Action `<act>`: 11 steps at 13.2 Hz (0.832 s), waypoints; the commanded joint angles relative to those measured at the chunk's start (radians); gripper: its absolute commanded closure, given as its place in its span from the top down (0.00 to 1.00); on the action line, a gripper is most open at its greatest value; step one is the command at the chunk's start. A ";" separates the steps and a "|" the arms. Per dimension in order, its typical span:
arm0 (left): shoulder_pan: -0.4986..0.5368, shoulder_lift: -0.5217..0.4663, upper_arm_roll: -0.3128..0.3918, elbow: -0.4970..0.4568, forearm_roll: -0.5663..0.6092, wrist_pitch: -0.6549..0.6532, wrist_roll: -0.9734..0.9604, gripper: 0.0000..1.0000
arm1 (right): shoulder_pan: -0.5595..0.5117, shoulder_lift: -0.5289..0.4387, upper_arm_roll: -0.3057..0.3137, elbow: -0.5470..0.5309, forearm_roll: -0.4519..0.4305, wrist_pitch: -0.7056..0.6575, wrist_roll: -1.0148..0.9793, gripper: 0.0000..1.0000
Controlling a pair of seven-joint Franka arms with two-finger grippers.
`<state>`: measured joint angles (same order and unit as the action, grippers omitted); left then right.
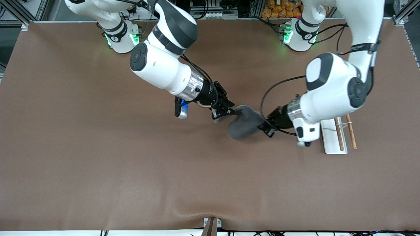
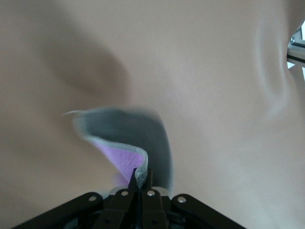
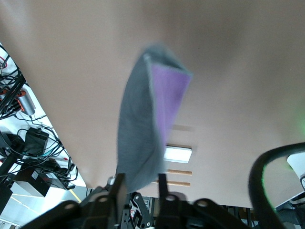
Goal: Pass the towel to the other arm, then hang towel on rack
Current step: 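Open the right gripper while the left gripper pulls the towel away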
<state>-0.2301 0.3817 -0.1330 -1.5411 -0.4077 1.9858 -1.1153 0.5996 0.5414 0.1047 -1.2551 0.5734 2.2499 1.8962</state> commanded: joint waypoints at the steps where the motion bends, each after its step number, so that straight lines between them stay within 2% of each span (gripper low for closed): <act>1: 0.069 -0.021 0.000 -0.007 0.058 -0.094 0.188 0.00 | -0.004 -0.006 -0.003 0.014 -0.003 -0.045 -0.003 1.00; 4: 0.135 -0.017 0.000 -0.014 0.189 -0.171 0.378 0.00 | -0.018 -0.030 -0.005 0.014 -0.084 -0.194 -0.038 1.00; 6: 0.188 -0.007 -0.002 -0.045 0.315 -0.196 0.477 0.00 | -0.053 -0.060 -0.005 0.016 -0.089 -0.332 -0.039 1.00; 8: 0.245 -0.015 -0.002 -0.085 0.334 -0.197 0.585 0.00 | -0.113 -0.083 -0.003 0.017 -0.081 -0.514 -0.040 1.00; 11: 0.357 -0.020 -0.002 -0.109 0.352 -0.205 0.820 0.00 | -0.173 -0.119 -0.007 0.019 -0.089 -0.648 -0.092 1.00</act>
<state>0.0639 0.3843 -0.1237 -1.6279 -0.0861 1.7948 -0.4064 0.4615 0.4562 0.0883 -1.2274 0.4977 1.6539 1.8475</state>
